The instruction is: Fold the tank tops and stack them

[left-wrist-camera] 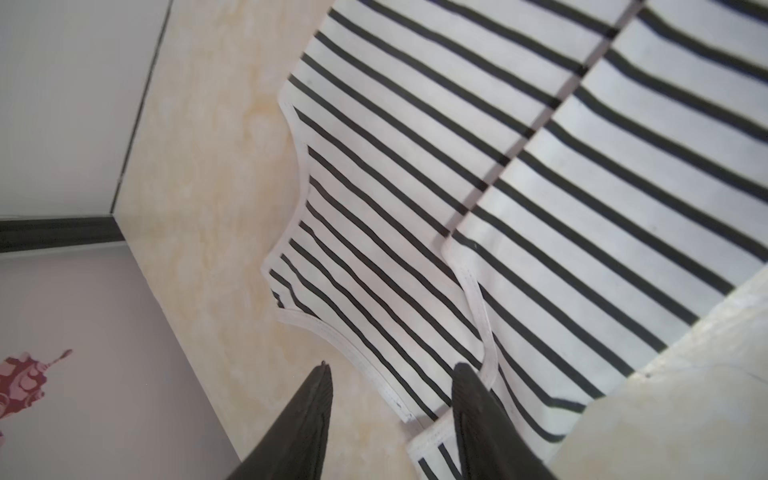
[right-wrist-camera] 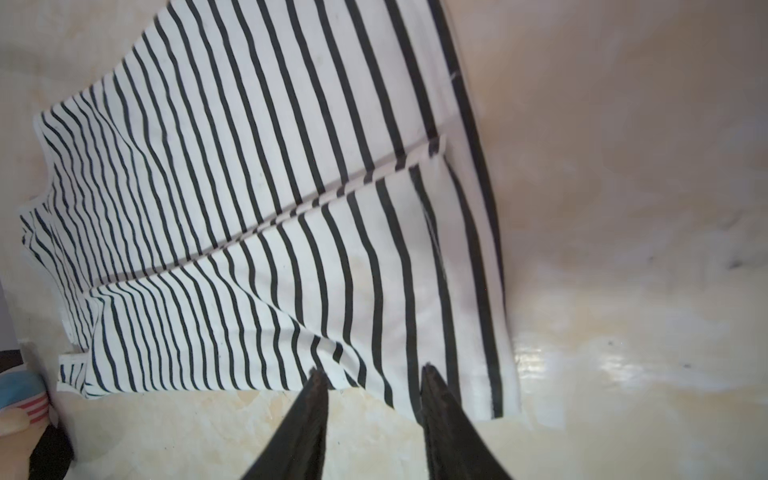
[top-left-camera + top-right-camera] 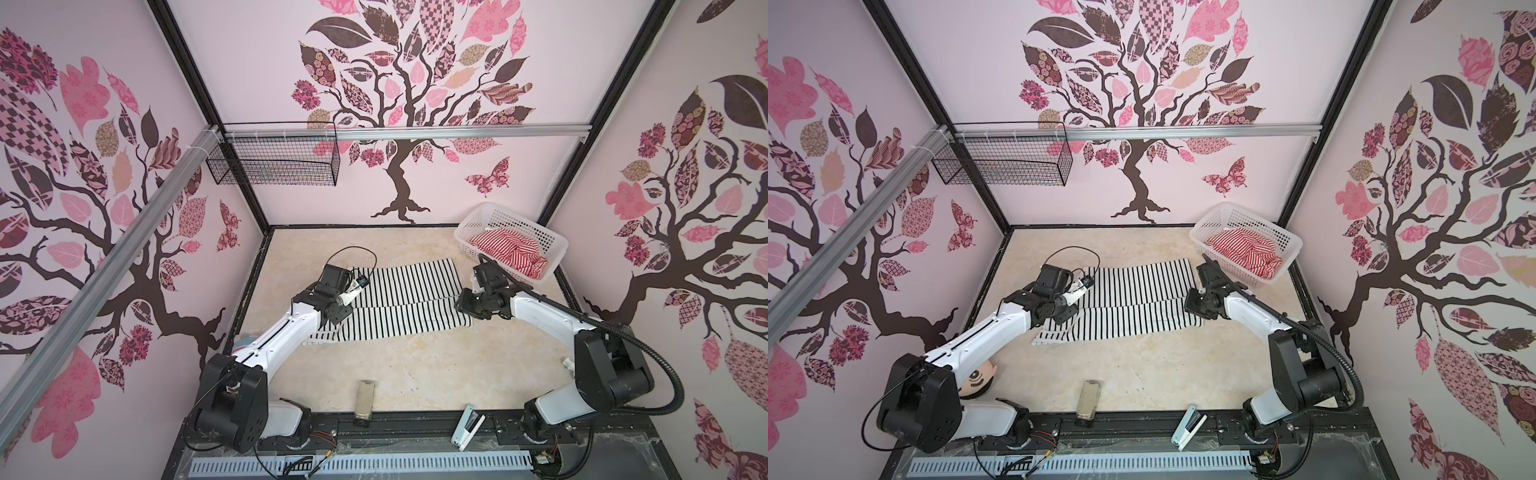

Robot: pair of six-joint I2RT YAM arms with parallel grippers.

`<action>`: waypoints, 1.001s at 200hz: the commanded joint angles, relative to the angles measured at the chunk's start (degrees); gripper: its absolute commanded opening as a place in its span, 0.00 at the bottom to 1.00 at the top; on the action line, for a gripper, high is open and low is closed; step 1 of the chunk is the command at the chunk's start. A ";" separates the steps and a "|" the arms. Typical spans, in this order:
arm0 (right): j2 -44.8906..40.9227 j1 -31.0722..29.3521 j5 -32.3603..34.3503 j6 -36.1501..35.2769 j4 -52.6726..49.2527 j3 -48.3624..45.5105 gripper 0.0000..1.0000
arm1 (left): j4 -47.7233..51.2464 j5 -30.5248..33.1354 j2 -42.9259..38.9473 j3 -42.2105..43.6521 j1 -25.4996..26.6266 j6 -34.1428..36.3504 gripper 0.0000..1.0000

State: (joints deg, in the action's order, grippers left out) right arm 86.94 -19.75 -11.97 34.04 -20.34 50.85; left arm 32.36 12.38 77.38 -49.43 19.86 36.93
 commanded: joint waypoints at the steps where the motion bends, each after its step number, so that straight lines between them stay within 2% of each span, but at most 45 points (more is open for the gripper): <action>1: 0.43 -1.12 -2.64 1.70 2.76 -1.93 0.36 | 2.39 -1.35 -0.74 5.16 -1.96 1.04 0.51; 46: 4.37 -1.50 -3.18 2.44 5.90 -4.40 0.39 | -1.67 0.92 4.57 6.31 -6.99 -0.02 0.50; 62: 5.95 -1.52 2.50 2.21 3.34 -3.97 0.46 | -1.57 2.37 6.17 6.80 -6.97 1.03 0.49; 82: 7.16 -0.90 9.15 0.29 -0.34 -3.40 0.50 | -2.56 3.40 5.70 9.26 -7.03 3.64 0.49; 105: 6.74 -0.07 11.06 -1.08 -2.43 -3.93 0.52 | -2.54 4.09 6.38 11.22 -7.09 5.64 0.49; 162: -2.09 -0.12 14.28 -0.61 -7.91 -9.76 0.54 | -5.04 7.69 10.06 13.35 -7.21 7.76 0.48; 200: -14.85 -0.25 5.99 1.29 -9.86 -16.73 0.54 | -8.02 10.27 9.24 12.61 -7.58 9.39 0.48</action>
State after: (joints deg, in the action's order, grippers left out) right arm 79.26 -20.12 -1.54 33.93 -24.29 37.19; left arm 22.59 21.26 84.36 -38.98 13.06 44.42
